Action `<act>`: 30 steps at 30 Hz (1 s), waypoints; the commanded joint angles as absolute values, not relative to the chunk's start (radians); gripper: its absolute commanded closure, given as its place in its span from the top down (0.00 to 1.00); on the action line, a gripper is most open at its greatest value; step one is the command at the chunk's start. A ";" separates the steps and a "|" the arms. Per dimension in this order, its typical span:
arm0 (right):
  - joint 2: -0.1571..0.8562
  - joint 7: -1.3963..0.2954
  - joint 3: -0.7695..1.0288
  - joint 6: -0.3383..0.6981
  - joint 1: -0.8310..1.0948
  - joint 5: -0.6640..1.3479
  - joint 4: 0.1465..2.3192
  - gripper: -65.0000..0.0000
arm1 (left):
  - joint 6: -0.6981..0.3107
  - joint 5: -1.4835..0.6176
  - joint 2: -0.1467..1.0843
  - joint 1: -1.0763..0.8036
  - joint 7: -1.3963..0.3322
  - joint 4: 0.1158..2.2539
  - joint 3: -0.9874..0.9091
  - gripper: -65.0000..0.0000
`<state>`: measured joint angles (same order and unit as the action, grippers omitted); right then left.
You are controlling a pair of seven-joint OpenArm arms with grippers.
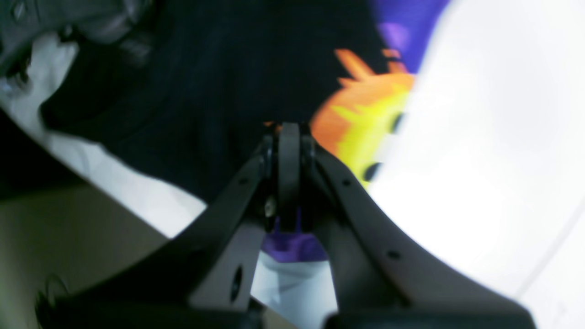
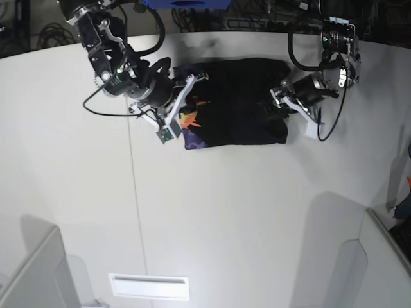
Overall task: Fold the T-shirt properly
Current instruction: 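Flip the folded bundle over with the left gripper, showing the sun print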
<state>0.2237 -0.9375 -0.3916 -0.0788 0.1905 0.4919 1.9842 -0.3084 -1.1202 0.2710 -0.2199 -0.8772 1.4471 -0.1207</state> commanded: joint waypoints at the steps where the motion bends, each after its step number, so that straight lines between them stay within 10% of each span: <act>1: 0.225 -0.905 -0.367 -0.074 0.194 0.503 2.005 0.00 | -0.285 -1.056 0.280 -0.231 -0.909 1.448 -0.117 0.38; 4: 0.226 -0.862 -0.306 -0.071 0.236 0.503 2.005 0.00 | -0.285 -1.010 0.282 -0.228 -0.911 1.451 -0.117 0.00; 18: 0.216 -0.754 0.062 0.107 0.424 0.504 2.005 0.00 | -0.286 -0.498 0.483 0.165 -1.107 1.552 0.558 0.00; 30: 0.147 -0.754 0.318 0.107 0.506 0.504 2.000 0.00 | -0.295 -0.337 0.314 0.406 -1.106 1.527 0.868 0.00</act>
